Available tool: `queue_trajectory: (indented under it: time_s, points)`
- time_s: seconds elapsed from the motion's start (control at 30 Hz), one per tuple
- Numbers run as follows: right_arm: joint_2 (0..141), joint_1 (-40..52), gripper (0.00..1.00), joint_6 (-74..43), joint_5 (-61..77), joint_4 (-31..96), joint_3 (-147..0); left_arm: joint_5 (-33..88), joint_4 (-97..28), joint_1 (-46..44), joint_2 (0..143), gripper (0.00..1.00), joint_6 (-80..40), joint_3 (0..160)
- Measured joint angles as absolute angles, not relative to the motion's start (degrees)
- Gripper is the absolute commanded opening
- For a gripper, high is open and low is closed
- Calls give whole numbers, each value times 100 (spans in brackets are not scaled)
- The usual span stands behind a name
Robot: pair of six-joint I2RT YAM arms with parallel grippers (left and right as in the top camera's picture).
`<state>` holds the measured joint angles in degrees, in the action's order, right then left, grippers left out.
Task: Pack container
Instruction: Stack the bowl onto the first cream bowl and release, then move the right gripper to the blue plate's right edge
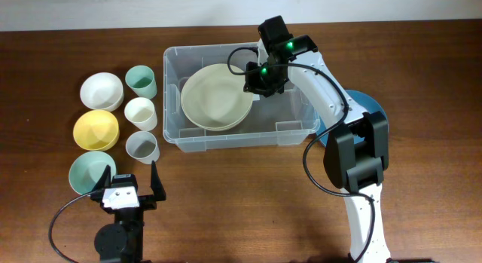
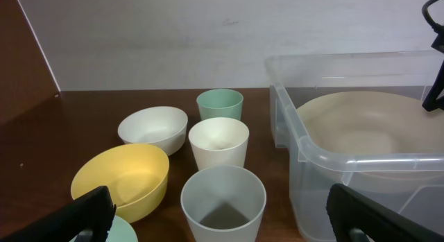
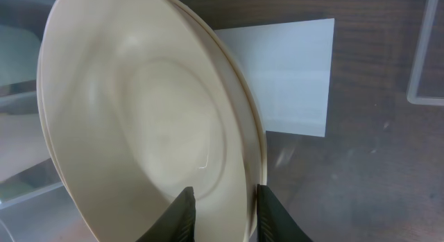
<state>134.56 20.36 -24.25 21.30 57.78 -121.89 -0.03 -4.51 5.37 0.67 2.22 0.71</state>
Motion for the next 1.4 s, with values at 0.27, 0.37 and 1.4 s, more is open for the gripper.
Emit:
queue_trajectory:
  time_s: [0.27,0.37,1.4]
  points:
    - [13458,2034,4,-2440,2123,5778,-12189,-3,-451,537,67,100,222,71]
    - [13458,2029,4,-2443,2126,5774,-12189,-3,-451,537,67,100,222,71]
    - [12158,23,51,-2421,2071,6567,-12490,-3,-451,537,69,100,222,71]
